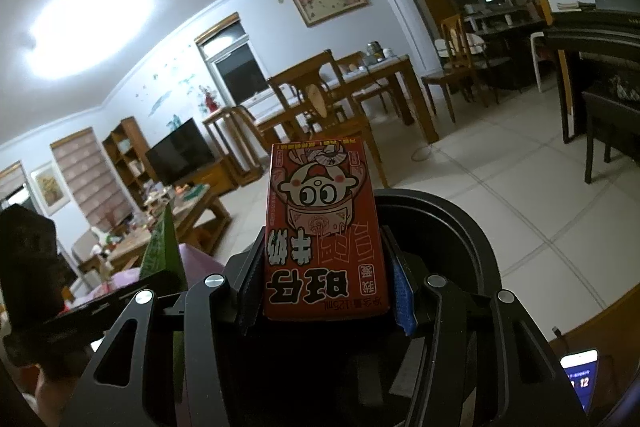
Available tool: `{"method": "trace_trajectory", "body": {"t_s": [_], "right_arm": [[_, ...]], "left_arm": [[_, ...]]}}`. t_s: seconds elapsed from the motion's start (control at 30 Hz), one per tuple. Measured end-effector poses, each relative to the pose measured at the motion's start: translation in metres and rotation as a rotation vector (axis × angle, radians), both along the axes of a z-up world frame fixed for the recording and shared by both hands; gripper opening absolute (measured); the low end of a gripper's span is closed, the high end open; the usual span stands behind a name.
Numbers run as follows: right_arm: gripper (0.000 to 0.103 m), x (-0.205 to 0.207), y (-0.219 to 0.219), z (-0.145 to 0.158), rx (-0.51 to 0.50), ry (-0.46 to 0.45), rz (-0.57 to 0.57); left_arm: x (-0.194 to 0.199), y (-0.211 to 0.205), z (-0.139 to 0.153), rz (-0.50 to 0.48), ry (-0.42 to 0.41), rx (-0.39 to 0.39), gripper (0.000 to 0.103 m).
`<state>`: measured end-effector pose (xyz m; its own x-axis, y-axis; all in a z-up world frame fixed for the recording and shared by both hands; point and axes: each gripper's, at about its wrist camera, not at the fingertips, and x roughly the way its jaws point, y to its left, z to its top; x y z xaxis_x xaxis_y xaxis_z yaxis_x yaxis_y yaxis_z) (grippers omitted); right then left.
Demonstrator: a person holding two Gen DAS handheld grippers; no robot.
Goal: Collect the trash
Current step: 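Open both tools over the black bin to drop the packet and box, then grasp the white fluffy toy with the left tool while the right tool grasps another red box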
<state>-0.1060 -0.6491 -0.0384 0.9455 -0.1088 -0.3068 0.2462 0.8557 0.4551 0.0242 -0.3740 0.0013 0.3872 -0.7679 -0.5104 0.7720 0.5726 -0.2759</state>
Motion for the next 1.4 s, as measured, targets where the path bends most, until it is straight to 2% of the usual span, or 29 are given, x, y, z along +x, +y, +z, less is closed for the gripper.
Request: {"method": "trace_trajectory", "body": {"t_s": [0.3,0.33,0.37,0.4,0.47,0.5,0.57,0.63,0.83,1.03,1.23,1.4], "right_arm": [[0.053,0.003,-0.003,-0.012,0.005,0.013,-0.006],[0.058,0.003,-0.003,-0.013,0.005,0.012,-0.005],[0.072,0.002,-0.003,-0.011,0.006,0.010,-0.007],[0.077,0.001,-0.004,-0.011,0.016,-0.009,-0.012],[0.085,-0.004,-0.005,-0.011,0.028,-0.039,-0.018],[0.086,-0.005,-0.005,-0.011,0.026,-0.043,-0.020],[0.094,-0.008,-0.007,-0.011,0.030,-0.053,-0.018],[0.096,-0.011,-0.007,-0.010,0.039,-0.071,-0.019],[0.096,-0.018,0.002,0.000,0.036,-0.087,-0.020],[0.096,-0.015,0.023,0.016,0.031,-0.082,0.021],[0.096,0.010,0.071,0.035,0.032,-0.025,0.167],[0.096,0.044,0.130,0.047,0.044,0.056,0.347]], "left_arm": [[0.001,-0.009,-0.004,0.008,-0.010,0.026,0.047],[0.000,-0.009,-0.003,0.007,-0.014,0.030,0.049],[0.000,-0.010,-0.003,0.009,-0.020,0.034,0.059],[-0.001,-0.010,-0.001,0.017,-0.029,0.034,0.078],[-0.005,-0.005,0.003,0.051,-0.068,0.022,0.096],[-0.006,-0.003,0.005,0.058,-0.083,0.018,0.097],[-0.007,-0.001,0.008,0.056,-0.094,0.025,0.097],[-0.010,0.001,0.011,0.060,-0.110,0.033,0.097],[-0.016,0.020,0.022,0.086,-0.150,0.041,0.098],[-0.015,0.069,0.033,0.152,-0.135,0.009,0.098],[-0.009,0.131,0.043,0.260,-0.107,-0.022,0.098],[-0.003,0.204,0.049,0.407,-0.104,-0.019,0.098]]}}
